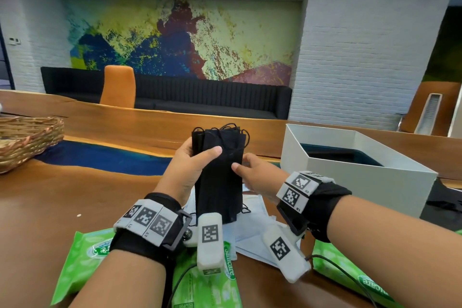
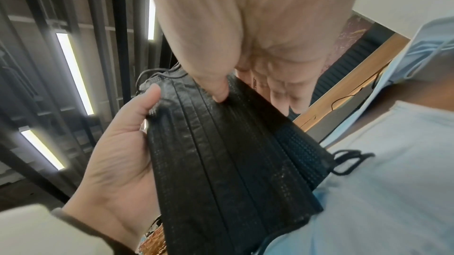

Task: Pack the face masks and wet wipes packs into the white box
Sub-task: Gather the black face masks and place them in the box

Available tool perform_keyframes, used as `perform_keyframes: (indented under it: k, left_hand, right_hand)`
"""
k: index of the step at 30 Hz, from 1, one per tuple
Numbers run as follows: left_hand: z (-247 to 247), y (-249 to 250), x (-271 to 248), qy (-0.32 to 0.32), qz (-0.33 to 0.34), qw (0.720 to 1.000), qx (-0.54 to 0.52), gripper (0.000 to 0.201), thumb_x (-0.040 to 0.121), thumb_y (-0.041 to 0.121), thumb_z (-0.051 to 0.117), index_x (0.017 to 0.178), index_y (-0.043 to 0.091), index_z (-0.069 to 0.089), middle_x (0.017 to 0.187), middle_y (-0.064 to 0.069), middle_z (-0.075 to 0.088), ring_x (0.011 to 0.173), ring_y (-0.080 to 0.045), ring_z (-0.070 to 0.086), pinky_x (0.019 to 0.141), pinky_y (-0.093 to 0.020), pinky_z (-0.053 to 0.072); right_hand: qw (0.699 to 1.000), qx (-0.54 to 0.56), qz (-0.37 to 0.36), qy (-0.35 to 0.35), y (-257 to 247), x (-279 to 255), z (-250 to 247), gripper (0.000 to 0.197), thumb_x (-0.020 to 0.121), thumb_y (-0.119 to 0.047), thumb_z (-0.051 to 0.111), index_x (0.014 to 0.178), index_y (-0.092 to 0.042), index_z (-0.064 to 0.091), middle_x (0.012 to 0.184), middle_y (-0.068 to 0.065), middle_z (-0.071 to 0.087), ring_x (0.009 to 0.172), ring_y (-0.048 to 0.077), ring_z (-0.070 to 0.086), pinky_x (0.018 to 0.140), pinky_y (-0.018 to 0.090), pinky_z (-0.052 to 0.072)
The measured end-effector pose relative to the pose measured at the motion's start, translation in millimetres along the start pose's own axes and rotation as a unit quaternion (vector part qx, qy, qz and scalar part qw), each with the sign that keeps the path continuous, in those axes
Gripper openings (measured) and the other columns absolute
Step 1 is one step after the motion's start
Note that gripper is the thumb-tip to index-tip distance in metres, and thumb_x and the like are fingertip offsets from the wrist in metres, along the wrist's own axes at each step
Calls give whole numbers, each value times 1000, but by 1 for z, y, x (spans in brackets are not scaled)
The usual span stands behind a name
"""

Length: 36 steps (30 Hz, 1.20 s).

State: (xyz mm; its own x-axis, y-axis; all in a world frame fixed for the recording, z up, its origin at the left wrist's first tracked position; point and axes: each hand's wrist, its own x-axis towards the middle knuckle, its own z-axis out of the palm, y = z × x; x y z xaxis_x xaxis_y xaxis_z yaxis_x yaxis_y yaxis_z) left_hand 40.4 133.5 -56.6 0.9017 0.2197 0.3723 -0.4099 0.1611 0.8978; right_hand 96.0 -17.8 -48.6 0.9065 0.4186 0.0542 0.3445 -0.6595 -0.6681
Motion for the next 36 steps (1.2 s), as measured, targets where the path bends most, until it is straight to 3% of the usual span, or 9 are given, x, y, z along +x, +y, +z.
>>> perform_keyframes:
  k: [3, 9, 15, 19, 22, 26, 30, 34, 36]
  left_hand:
    - [0, -3, 1, 7, -25, 1000, 9, 19, 86, 11, 66, 100, 24, 63, 95, -2, 72, 93, -23, 67, 76, -37, 54]
    - [1, -8, 3, 32, -51, 998, -8, 23, 86, 17, 67, 108, 24, 62, 106, -9, 70, 102, -32, 66, 91, -56, 51]
    - [2, -1, 2, 100, 28, 994, -32, 15, 93, 23, 59, 87, 34, 67, 99, -2, 71, 103, -26, 65, 87, -48, 53]
    - [4, 4, -2, 88, 45, 993, -62, 17, 95, 25, 55, 87, 34, 66, 97, 2, 71, 104, -24, 63, 87, -46, 52]
    - [3, 5, -4, 48, 11, 997, -62, 8, 91, 29, 58, 92, 32, 66, 101, -3, 71, 106, -29, 63, 90, -53, 50]
    - [1, 4, -8, 15, -23, 999, -37, 10, 90, 33, 58, 95, 32, 67, 103, -2, 71, 108, -28, 62, 92, -52, 49]
    - [-2, 4, -7, 27, -34, 998, -34, 16, 90, 38, 58, 102, 30, 65, 108, -5, 70, 107, -29, 63, 90, -53, 50]
    - [-5, 4, -6, 19, -21, 999, -30, 17, 88, 31, 62, 104, 26, 63, 105, -6, 70, 102, -29, 65, 75, -44, 55]
    - [-9, 5, -5, 22, -10, 999, -22, 16, 87, 26, 64, 103, 27, 63, 102, -5, 71, 102, -29, 65, 74, -43, 55]
  right_hand:
    - [999, 5, 35, -30, 4, 4, 5, 44, 98, -38, 40, 138, -21, 37, 128, 6, 56, 114, 23, 56, 100, 41, 46]
    - [989, 106, 80, -57, -6, 4, 11, 36, 102, -18, 34, 138, -15, 36, 129, 14, 54, 117, 28, 55, 98, 39, 48]
    - [997, -73, -10, 5, -7, -4, 1, 23, 101, -29, 37, 117, -14, 44, 86, 4, 54, 74, 17, 53, 73, 31, 48]
    - [999, -34, -26, 3, -10, -7, 0, 19, 100, -26, 41, 111, -16, 51, 104, 10, 62, 96, 25, 62, 90, 42, 52]
    - [997, 79, 4, -12, -8, -5, 3, 11, 100, -16, 39, 104, -14, 50, 96, 12, 60, 89, 25, 62, 84, 36, 56]
    - [962, 262, 67, -37, -5, -6, 6, 11, 101, -10, 36, 95, -12, 46, 81, 8, 56, 79, 22, 57, 74, 31, 55]
    - [962, 256, 80, -49, -2, -8, 12, 17, 100, -10, 39, 86, -14, 46, 81, 5, 61, 71, 16, 62, 72, 30, 55]
    - [978, 191, 71, -48, -3, -7, 14, 13, 99, -14, 44, 89, -15, 51, 91, 5, 61, 85, 16, 60, 82, 35, 54]
    - [979, 185, 73, -50, -5, -6, 14, 11, 98, -14, 45, 92, -14, 54, 96, 6, 63, 89, 17, 62, 86, 36, 55]
